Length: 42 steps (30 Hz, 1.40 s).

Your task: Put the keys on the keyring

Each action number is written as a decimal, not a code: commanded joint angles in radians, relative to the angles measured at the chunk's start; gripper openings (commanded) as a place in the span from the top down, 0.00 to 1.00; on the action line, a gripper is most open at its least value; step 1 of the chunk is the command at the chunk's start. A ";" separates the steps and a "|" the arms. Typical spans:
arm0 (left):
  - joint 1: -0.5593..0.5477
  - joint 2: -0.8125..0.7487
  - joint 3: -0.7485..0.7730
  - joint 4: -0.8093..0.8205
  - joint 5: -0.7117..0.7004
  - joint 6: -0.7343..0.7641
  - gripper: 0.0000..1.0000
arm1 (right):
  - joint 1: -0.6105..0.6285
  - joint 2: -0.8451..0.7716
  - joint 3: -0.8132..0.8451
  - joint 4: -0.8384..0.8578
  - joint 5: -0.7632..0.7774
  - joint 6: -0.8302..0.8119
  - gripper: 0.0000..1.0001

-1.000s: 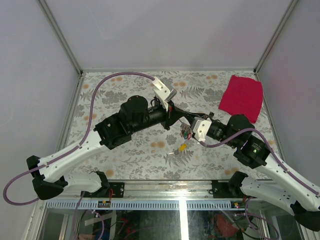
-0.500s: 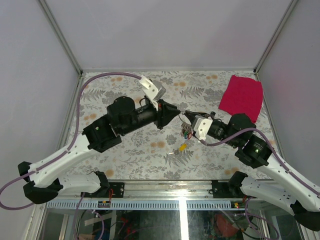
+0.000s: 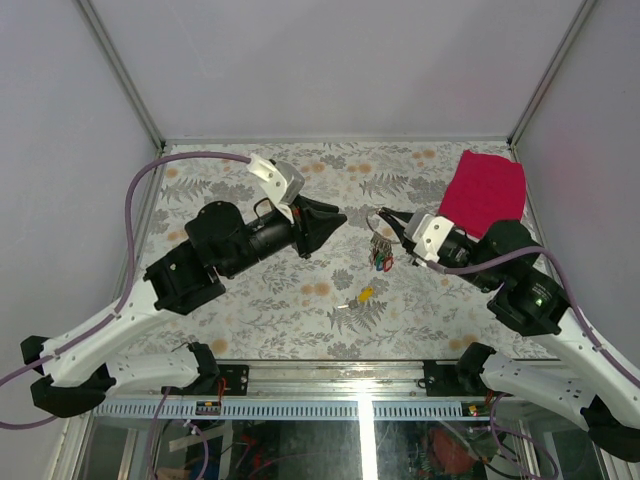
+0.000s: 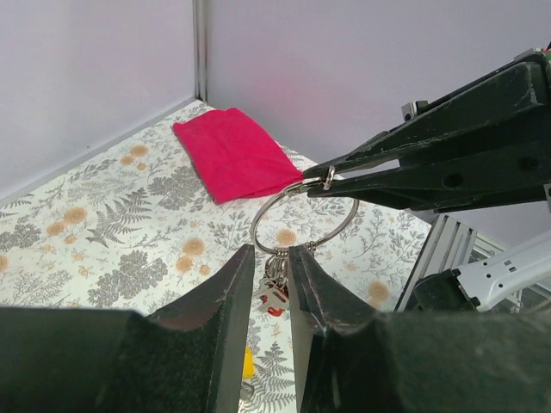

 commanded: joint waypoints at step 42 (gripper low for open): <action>0.012 0.613 -0.299 0.133 0.263 0.008 0.63 | 0.002 -0.083 0.024 -0.386 0.307 0.377 1.00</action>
